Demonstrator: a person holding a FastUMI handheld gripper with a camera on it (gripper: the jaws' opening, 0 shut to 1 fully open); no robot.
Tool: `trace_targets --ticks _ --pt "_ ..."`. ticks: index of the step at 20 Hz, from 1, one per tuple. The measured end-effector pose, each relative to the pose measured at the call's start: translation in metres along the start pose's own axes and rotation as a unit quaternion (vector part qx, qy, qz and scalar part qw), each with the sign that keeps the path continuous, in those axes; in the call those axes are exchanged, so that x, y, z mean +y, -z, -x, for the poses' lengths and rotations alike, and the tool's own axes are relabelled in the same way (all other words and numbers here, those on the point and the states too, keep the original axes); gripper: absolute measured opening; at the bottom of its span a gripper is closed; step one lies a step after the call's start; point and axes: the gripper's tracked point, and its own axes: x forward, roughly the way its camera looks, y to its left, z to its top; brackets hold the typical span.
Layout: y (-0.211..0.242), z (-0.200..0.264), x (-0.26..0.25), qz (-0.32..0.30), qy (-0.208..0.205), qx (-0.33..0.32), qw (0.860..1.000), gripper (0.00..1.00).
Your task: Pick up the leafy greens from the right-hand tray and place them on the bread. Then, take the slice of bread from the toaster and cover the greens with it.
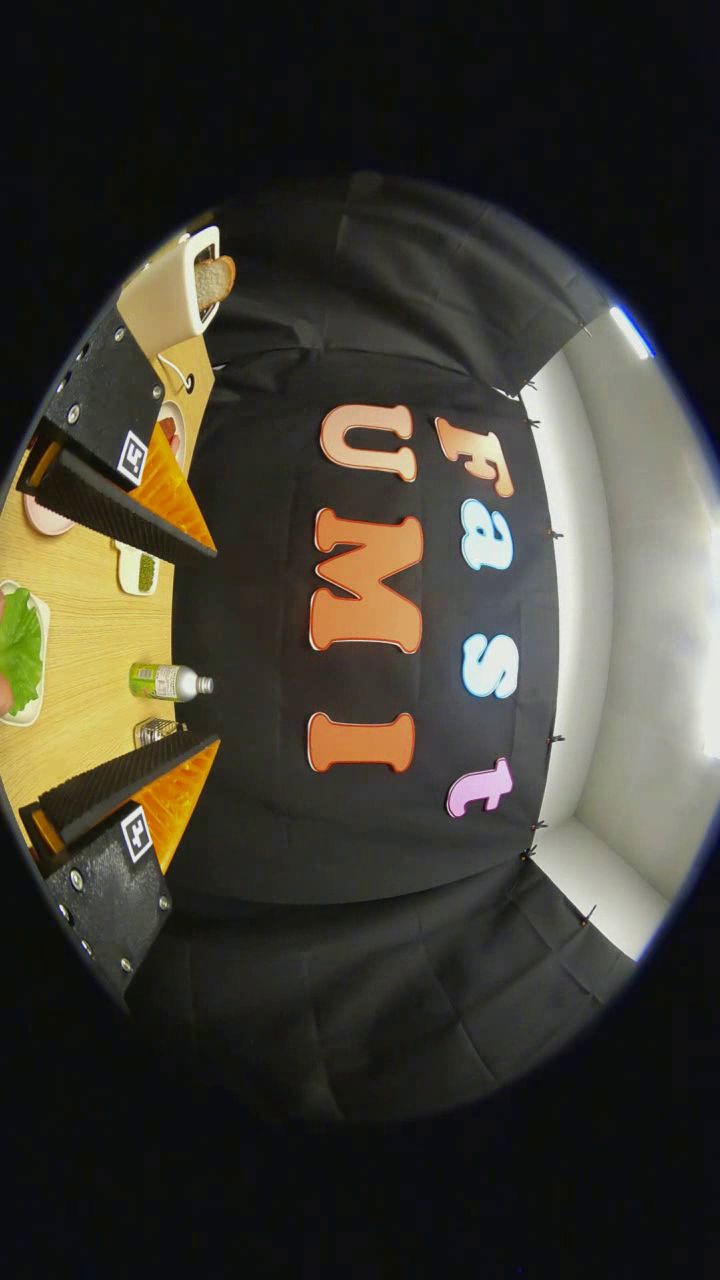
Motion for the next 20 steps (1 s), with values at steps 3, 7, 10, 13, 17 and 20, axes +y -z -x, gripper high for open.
trace_targets --ticks 3,7,10,13,17,20 --pt "0.015 0.0 -0.002 0.006 -0.005 0.023 1.0 1.0" --pt "0.035 0.001 -0.007 0.003 -0.013 0.061 0.998 1.0" --pt "0.057 -0.002 -0.011 0.01 -0.018 0.101 0.995 1.0" --pt "0.082 -0.001 -0.013 0.009 -0.024 0.153 0.988 1.0" --pt "0.11 0.0 -0.007 -0.003 -0.043 0.222 0.974 1.0" --pt "0.132 0.001 -0.007 0.004 -0.051 0.268 0.962 1.0"
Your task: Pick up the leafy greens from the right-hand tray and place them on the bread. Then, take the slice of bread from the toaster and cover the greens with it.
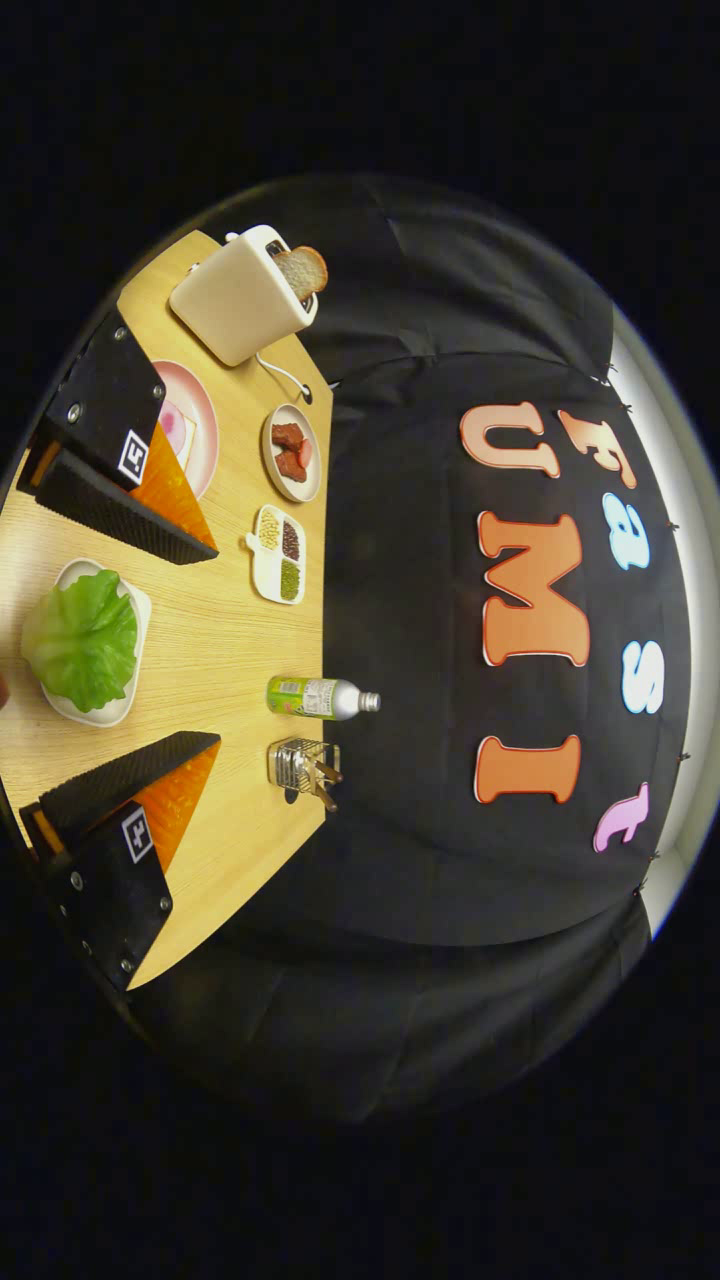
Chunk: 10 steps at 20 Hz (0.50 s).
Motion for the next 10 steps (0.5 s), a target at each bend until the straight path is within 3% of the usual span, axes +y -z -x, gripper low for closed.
trace_targets --ticks 4,7,10 --pt "0.045 -0.01 0.006 0.012 -0.02 0.094 0.995 1.0" --pt "0.08 -0.014 0.018 0.01 -0.05 0.173 0.984 0.99" --pt "0.088 -0.015 0.024 0.017 -0.069 0.203 0.977 0.97"
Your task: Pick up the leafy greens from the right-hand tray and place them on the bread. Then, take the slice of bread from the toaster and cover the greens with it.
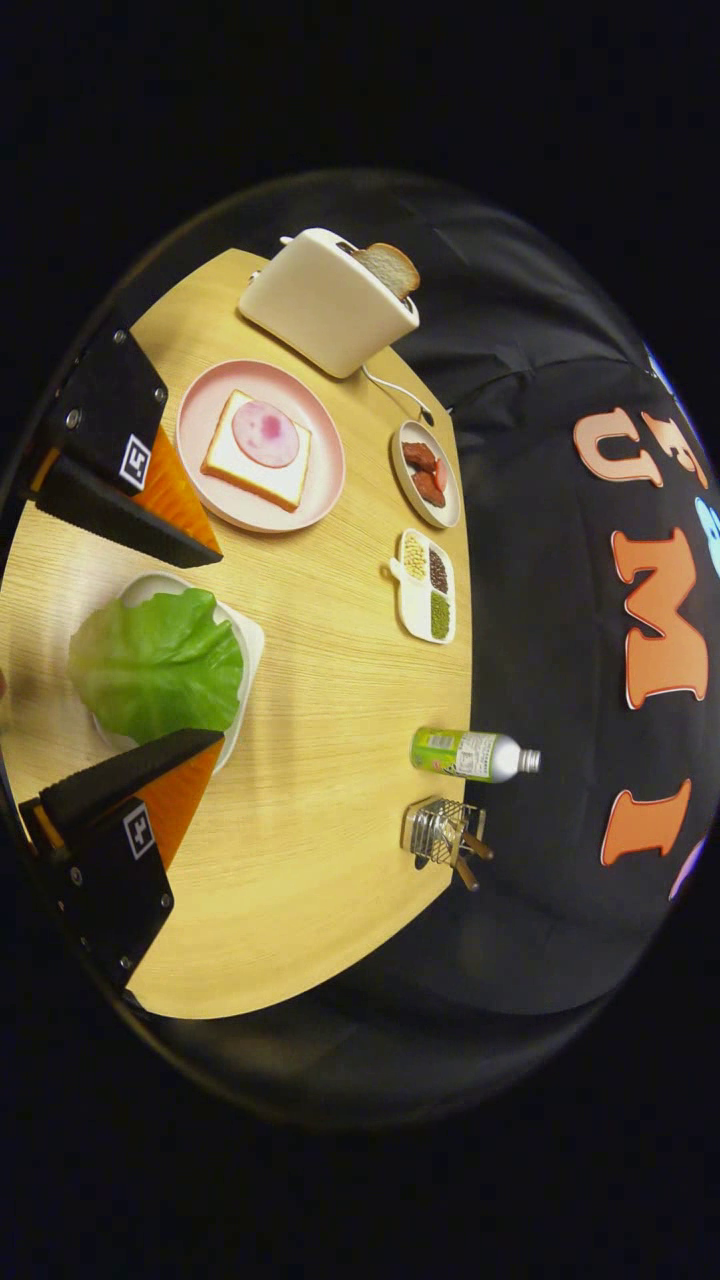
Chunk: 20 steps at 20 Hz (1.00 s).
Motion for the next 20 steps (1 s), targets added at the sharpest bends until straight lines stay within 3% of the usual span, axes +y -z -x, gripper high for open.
trace_targets --ticks 9,20 --pt "0.03 -0.02 -0.003 0.039 -0.004 0.083 0.996 0.97" --pt "0.049 -0.036 -0.015 0.054 0.005 0.132 0.99 0.95"
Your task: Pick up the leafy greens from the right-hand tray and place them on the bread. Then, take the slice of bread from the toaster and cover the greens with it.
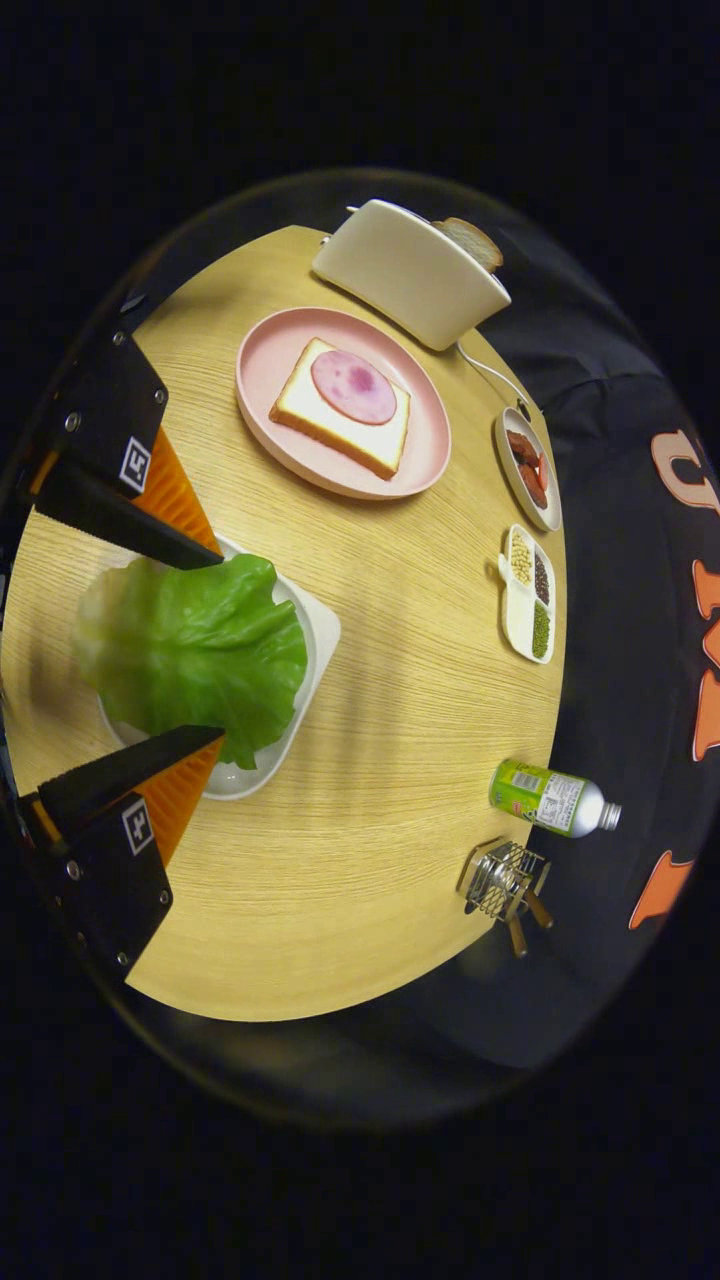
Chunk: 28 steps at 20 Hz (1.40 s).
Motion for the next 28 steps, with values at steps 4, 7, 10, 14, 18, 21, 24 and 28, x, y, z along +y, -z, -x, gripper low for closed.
trace_targets --ticks 4,7,10,14,18,21,24,28 --pt "0.001 -0.009 -0.004 0.006 0.009 0.007 1.0 0.94" --pt "0.006 -0.016 -0.006 0.004 0.011 0.021 1.0 0.94" --pt "0.007 -0.019 -0.002 -0.005 0.002 0.026 1.0 0.91" --pt "0.006 -0.021 0.003 -0.009 -0.001 0.027 1.0 0.81" --pt "0.005 -0.021 0.009 0.0 -0.002 0.02 1.0 0.51" --pt "0.005 -0.021 0.009 -0.011 -0.006 0.021 1.0 0.23" --pt "0.003 -0.02 0.008 -0.04 -0.02 0.017 0.999 0.07" --pt "-0.003 -0.014 0.005 -0.061 -0.026 -0.001 0.998 0.05"
